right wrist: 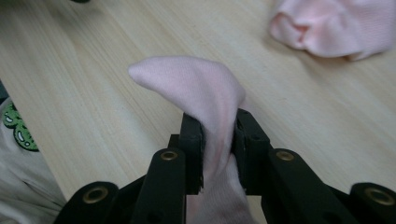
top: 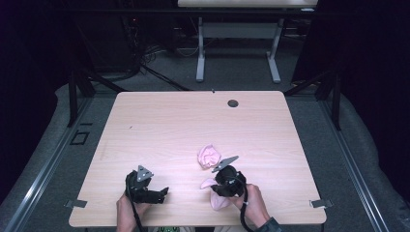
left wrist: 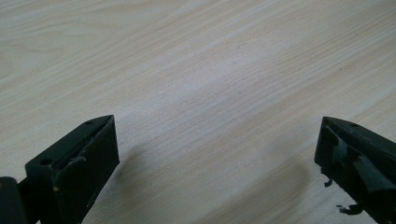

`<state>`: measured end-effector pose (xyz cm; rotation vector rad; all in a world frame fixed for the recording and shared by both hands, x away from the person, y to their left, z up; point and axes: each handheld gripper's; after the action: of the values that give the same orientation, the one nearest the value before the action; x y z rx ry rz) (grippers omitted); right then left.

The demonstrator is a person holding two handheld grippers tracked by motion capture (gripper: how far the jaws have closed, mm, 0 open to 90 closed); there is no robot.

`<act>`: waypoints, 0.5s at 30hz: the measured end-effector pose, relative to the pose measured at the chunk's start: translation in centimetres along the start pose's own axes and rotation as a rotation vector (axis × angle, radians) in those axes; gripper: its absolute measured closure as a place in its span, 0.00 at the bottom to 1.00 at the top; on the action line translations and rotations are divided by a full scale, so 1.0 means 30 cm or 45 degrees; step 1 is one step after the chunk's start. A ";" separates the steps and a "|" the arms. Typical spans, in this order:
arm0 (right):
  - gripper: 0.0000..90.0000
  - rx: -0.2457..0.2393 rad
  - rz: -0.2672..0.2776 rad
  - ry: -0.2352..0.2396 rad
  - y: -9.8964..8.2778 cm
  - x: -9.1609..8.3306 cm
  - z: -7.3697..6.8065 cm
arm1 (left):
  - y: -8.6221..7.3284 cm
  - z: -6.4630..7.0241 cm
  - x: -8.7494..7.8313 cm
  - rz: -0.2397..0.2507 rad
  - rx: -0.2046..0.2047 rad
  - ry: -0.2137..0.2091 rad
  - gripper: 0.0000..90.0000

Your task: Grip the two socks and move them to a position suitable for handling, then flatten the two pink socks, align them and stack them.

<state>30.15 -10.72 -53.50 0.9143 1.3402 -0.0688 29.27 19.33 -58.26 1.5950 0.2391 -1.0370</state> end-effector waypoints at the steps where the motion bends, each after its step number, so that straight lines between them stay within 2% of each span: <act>1: 0.83 -0.013 -0.020 0.006 0.006 0.023 -0.005 | 0.001 0.001 -0.004 0.003 -0.003 0.001 0.00; 4: 0.81 -0.027 -0.069 -0.013 0.015 0.088 -0.017 | 0.002 0.000 -0.013 0.012 -0.001 0.009 0.00; 5: 0.75 -0.012 -0.065 -0.015 0.015 0.101 -0.021 | 0.003 0.000 -0.016 0.018 -0.001 0.006 0.00; 7: 0.55 -0.022 -0.068 -0.037 0.017 0.099 -0.020 | 0.005 0.001 -0.024 0.025 -0.004 0.007 0.00; 9: 0.37 -0.029 -0.059 -0.022 0.015 0.080 -0.013 | 0.010 0.004 -0.032 0.019 0.009 0.002 0.00; 10: 0.31 -0.018 -0.046 -0.020 0.011 0.069 -0.010 | 0.011 0.008 -0.034 0.028 0.006 0.003 0.00; 12: 0.24 -0.005 -0.009 -0.015 0.001 0.042 0.002 | 0.014 0.019 -0.040 0.029 0.012 -0.003 0.00; 15: 0.24 0.023 0.041 -0.017 -0.015 -0.004 0.023 | 0.019 0.051 -0.046 0.036 0.023 -0.017 0.00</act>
<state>30.44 -11.49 -53.66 0.9487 1.3141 -0.0618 28.08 18.33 -56.80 1.6030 0.1979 -1.0303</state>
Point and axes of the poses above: each handheld gripper's, and its own axes: x roughly forward along the jaws, y roughly out of its top, z roughly to its right, and after that the axes turned 4 degrees about -x, right-handed
